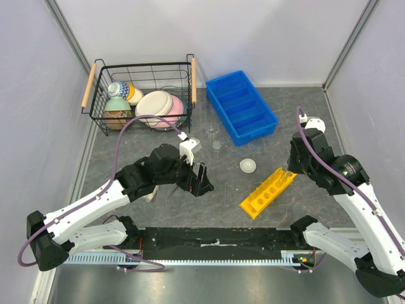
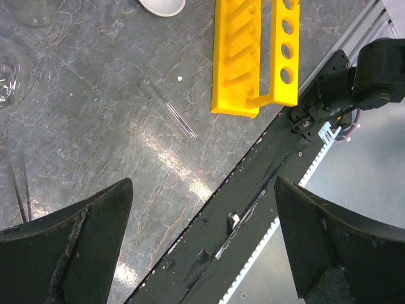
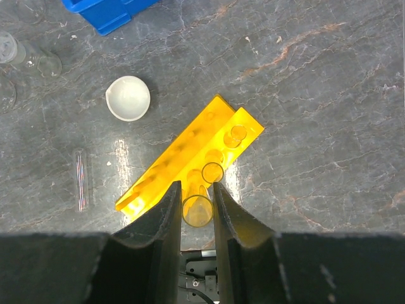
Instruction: Organize the chemistry lab equipment
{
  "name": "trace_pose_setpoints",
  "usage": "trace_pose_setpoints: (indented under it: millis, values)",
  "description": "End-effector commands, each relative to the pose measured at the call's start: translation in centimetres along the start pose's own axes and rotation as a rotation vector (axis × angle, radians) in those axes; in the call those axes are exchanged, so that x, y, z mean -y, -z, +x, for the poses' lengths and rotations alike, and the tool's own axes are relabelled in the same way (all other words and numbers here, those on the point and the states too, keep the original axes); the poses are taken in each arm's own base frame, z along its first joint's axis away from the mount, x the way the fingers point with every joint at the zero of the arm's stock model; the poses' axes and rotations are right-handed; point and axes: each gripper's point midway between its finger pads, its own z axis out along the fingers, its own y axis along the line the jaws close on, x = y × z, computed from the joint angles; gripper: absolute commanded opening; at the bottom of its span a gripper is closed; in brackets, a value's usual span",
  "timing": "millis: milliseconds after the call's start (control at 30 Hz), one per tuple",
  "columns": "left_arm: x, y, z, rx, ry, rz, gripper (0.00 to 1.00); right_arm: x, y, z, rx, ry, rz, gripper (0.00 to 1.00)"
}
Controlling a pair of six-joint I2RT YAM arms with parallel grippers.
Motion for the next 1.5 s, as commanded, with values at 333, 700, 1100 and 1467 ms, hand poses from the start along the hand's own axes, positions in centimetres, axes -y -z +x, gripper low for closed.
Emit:
trace_pose_setpoints:
  millis: [333, 700, 1100, 1467]
  values:
    - [0.6, 0.1, -0.7, 0.025, -0.016, 0.03, 0.99, 0.1, -2.4, 1.5, -0.027, 0.033, 0.039, 0.17]
    - [0.5, -0.1, -0.4, 0.015, -0.013, 0.029, 0.99, 0.4, -3.5, 2.9, -0.051, 0.042, 0.06, 0.17]
    - [0.6, 0.1, -0.4, 0.02, -0.012, 0.032, 0.99, 0.4, -3.9, 3.3, -0.057, 0.037, 0.067, 0.17]
    - [0.7, 0.3, -0.6, 0.029, -0.014, 0.034, 0.99, 0.5, -4.1, 3.4, -0.046, 0.013, 0.079, 0.19]
